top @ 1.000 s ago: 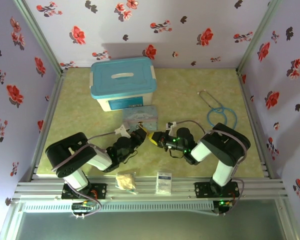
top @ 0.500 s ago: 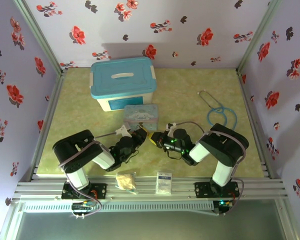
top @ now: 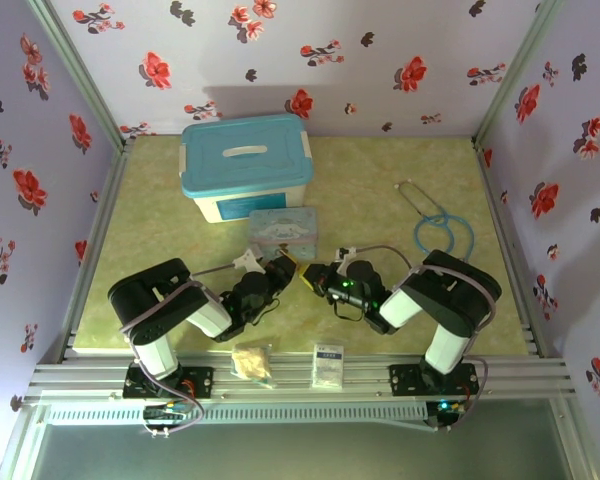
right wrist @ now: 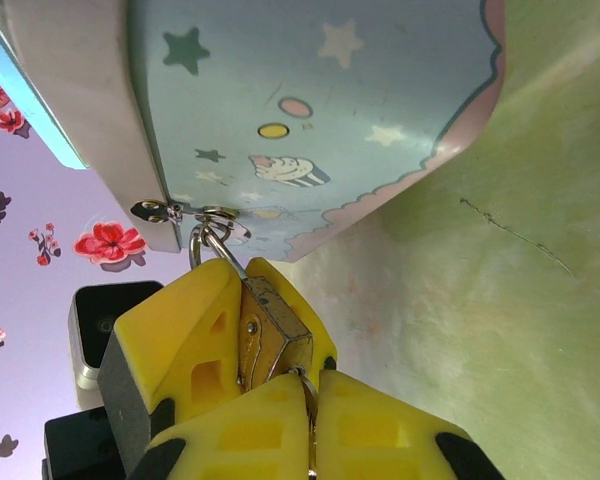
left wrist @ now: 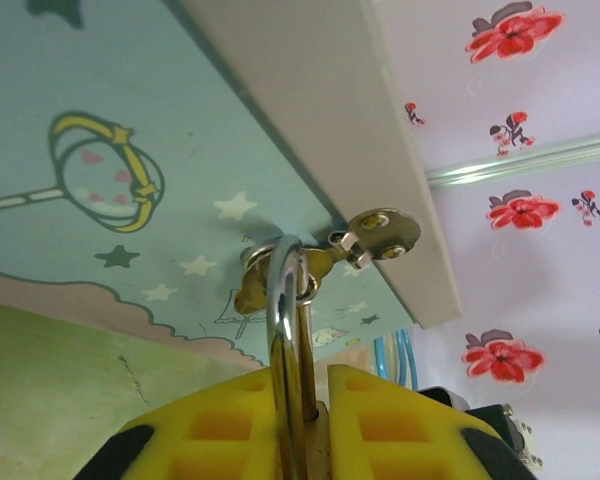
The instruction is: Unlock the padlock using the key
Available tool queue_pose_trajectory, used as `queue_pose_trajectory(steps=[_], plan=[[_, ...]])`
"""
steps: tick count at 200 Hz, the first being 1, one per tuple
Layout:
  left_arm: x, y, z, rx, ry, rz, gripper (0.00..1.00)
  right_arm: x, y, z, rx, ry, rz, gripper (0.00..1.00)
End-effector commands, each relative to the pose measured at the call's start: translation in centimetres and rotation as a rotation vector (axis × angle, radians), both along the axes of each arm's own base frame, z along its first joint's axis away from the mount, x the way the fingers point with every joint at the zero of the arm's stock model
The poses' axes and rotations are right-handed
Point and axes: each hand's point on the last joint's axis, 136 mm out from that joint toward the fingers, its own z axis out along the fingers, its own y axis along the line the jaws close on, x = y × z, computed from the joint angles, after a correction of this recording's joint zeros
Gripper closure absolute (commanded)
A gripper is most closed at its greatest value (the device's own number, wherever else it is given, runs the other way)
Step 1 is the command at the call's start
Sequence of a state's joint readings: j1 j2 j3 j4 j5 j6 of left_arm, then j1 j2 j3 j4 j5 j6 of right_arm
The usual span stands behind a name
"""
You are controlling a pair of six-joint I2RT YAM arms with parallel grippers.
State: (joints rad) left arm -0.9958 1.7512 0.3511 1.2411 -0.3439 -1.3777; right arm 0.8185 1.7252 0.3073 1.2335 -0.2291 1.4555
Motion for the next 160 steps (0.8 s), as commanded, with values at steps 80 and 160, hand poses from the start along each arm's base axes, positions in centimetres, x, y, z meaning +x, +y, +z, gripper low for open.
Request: queue_pose_trajectory(steps=[80,160], plan=[[-3.4,-3.9,1.7,-0.047,-0.035,-0.219,1.0,-1.2,-3.1,-0.7,-0.085,-0.085,-0.033,0.76],[-3.1,-3.3,0.6,-0.008,-0.021,-0.195,1.0,-3.5,-7.0,-1.0,-0.723,-0.287,0.146,0.56]])
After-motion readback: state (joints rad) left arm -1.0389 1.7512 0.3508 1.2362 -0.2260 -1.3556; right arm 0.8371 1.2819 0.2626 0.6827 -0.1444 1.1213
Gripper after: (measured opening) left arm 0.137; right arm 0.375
